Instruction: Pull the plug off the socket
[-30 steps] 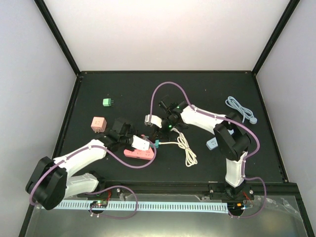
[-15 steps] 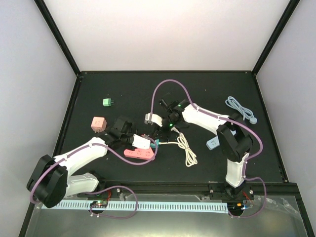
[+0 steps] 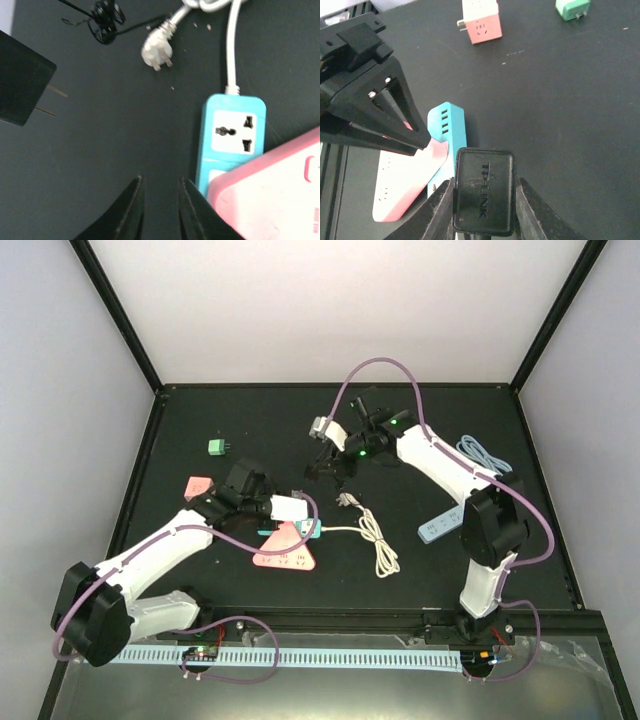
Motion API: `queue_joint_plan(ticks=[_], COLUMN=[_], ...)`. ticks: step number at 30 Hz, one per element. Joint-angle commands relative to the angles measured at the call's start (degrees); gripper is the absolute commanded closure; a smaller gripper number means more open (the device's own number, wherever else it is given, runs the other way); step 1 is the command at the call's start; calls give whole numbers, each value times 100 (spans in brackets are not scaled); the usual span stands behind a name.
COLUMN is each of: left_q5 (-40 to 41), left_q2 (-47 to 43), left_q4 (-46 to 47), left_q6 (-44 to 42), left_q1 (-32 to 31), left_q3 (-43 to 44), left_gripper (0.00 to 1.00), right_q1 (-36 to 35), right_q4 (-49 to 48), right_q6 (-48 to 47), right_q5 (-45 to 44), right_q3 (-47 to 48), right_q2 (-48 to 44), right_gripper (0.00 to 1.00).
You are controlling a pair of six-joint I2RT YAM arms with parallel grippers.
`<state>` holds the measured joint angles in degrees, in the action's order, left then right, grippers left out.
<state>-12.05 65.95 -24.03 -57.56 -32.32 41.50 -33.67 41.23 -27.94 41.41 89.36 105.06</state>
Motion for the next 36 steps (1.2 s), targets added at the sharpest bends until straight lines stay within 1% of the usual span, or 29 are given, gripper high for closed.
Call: queue_joint_plan(ticks=[1, 3, 5, 6, 8, 10, 14, 16, 19, 23, 24, 28, 31, 33, 36], left_q5=[-337, -484, -507, -494, -470, -445, -275, -199, -170, -443, -387, 278, 504, 474, 345], left_q2=[-254, -348, -460, -507, -533, -463, -312, -276, -201, -70, -51, -26, -14, -10, 51], left_q4=[-62, -50, 129, 256, 369, 370, 460, 553, 683, 724, 766, 1016, 1005, 1018, 959], left_q6=[804, 1160, 1541, 1717, 2056, 2496, 3136, 3192, 3123, 2822, 2799, 2784, 2799, 2795, 2770], left_q1=[92, 139, 174, 195, 247, 317, 460, 472, 477, 440, 397, 350, 353, 349, 341], left_q3=[494, 688, 833, 874, 1040, 1300, 1751, 1847, 1903, 1951, 1938, 1906, 1959, 1959, 1999], left_gripper=[76, 61, 43, 37, 30, 26, 24, 24, 27, 30, 31, 30, 31, 34, 44], right_q1=[188, 324, 432, 479, 516, 519, 513, 511, 477, 364, 335, 207, 147, 81, 9], right_q4=[-328, -528, -691, -748, -878, -1044, -1868, -2252, -2616, -2874, -2903, -2891, -2945, -2972, -2918], right_q6=[576, 917, 1288, 1465, 1830, 2154, 3059, 3497, 3936, 4156, 4196, 4208, 4287, 4312, 4270], right_q5=[259, 363, 485, 534, 592, 712, 975, 1142, 1310, 1296, 1309, 1250, 1218, 1236, 1265], right_q3=[297, 408, 572, 655, 806, 850, 545, 368, 162, -105, -122, -175, -244, -267, -177], right_q2=[-298, -350, -365, -363, -362, -391, -549, -602, -657, -779, -784, -796, -802, -779, -711], right_gripper=[99, 99, 99, 99, 99, 99, 99, 99, 99, 99, 98, 98, 98, 98, 98])
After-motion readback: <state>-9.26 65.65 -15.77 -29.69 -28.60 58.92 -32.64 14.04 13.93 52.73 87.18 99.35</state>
